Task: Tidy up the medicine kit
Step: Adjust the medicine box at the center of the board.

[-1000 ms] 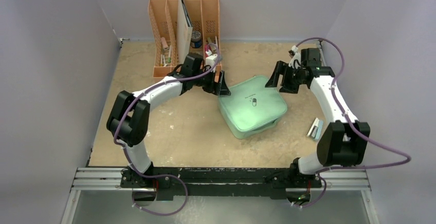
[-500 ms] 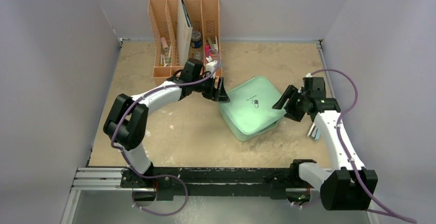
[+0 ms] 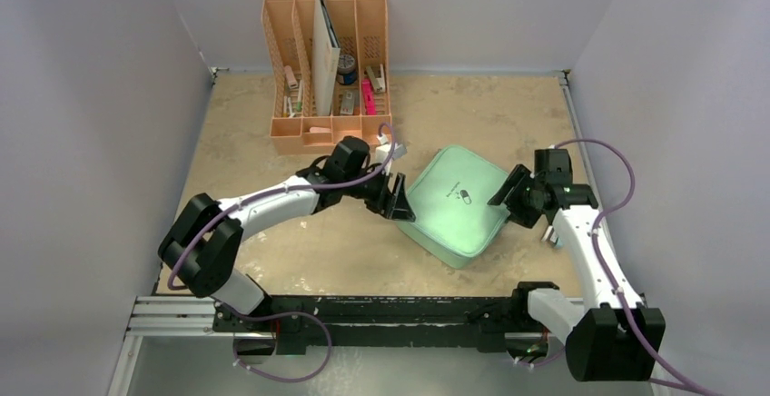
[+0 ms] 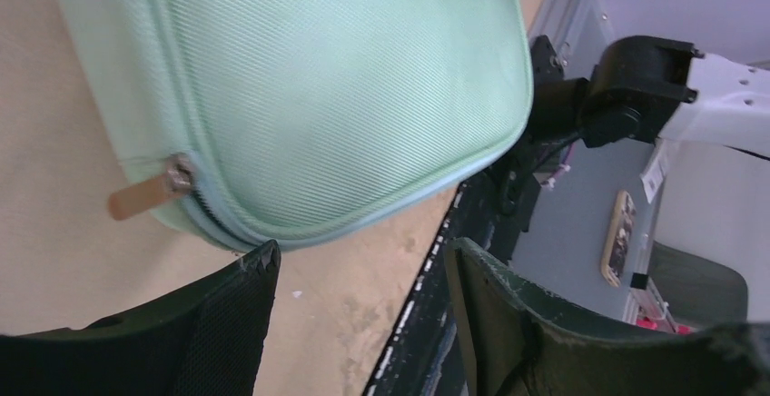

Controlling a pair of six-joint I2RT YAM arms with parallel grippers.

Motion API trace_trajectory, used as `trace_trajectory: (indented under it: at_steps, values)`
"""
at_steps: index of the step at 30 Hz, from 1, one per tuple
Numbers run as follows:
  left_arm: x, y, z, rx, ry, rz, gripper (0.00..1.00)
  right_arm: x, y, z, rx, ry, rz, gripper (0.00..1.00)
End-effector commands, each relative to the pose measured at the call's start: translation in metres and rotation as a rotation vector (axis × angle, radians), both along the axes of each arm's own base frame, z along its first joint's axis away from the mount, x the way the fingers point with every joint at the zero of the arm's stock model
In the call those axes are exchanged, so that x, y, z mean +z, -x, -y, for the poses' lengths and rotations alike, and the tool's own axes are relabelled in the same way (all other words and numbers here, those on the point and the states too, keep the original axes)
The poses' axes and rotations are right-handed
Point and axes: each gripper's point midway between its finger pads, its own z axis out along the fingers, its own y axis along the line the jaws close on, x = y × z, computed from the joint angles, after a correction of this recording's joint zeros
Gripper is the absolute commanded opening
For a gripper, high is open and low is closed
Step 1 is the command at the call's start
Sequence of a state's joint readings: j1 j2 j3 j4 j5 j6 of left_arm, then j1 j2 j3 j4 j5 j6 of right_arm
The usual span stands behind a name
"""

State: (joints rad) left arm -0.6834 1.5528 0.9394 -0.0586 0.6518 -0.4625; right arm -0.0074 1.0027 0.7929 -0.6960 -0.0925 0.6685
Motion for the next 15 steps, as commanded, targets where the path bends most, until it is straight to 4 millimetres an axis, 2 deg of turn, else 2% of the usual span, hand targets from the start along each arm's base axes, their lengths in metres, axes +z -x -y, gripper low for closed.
trace_trajectory:
  at_steps: [1, 4, 8, 15]
  values:
    - [0.029, 0.018, 0.009, -0.013, 0.090, 0.019, 0.65, -0.006, -0.006, 0.006, 0.022, 0.045, 0.002, 0.63]
    - [0.032, 0.016, -0.003, 0.038, 0.029, 0.031, 0.67, -0.004, -0.019, -0.001, 0.105, 0.031, 0.060, 0.61]
    - [0.032, 0.000, -0.023, 0.101, -0.106, 0.112, 0.71, -0.004, -0.029, -0.018, 0.248, -0.019, 0.099, 0.61]
    - [0.027, -0.022, -0.057, 0.124, -0.176, 0.107, 0.73, -0.012, -0.038, -0.021, 0.295, -0.031, 0.075, 0.60]
